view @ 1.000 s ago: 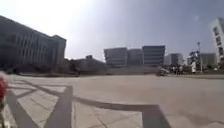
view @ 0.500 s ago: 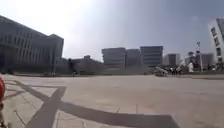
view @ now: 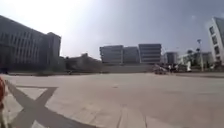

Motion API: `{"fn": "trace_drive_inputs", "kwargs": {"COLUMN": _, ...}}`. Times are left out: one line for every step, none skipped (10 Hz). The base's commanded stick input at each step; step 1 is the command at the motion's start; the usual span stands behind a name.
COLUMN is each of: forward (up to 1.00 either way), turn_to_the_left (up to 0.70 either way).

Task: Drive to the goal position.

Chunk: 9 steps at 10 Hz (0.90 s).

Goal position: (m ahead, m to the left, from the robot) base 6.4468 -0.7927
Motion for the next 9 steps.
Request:
{"fn": "trace_drive_inputs", "kwargs": {"forward": 1.00, "turn_to_the_left": 0.00}}
{"fn": "trace_drive_inputs", "kwargs": {"forward": 1.00, "turn_to_the_left": 0.00}}
{"fn": "trace_drive_inputs", "kwargs": {"forward": 1.00, "turn_to_the_left": 0.00}}
{"fn": "trace_drive_inputs", "kwargs": {"forward": 1.00, "turn_to_the_left": 0.00}}
{"fn": "trace_drive_inputs", "kwargs": {"forward": 1.00, "turn_to_the_left": 0.00}}
{"fn": "trace_drive_inputs", "kwargs": {"forward": 1.00, "turn_to_the_left": 0.00}}
{"fn": "trace_drive_inputs", "kwargs": {"forward": 1.00, "turn_to_the_left": 0.00}}
{"fn": "trace_drive_inputs", "kwargs": {"forward": 1.00, "turn_to_the_left": 0.00}}
{"fn": "trace_drive_inputs", "kwargs": {"forward": 1.00, "turn_to_the_left": 0.00}}
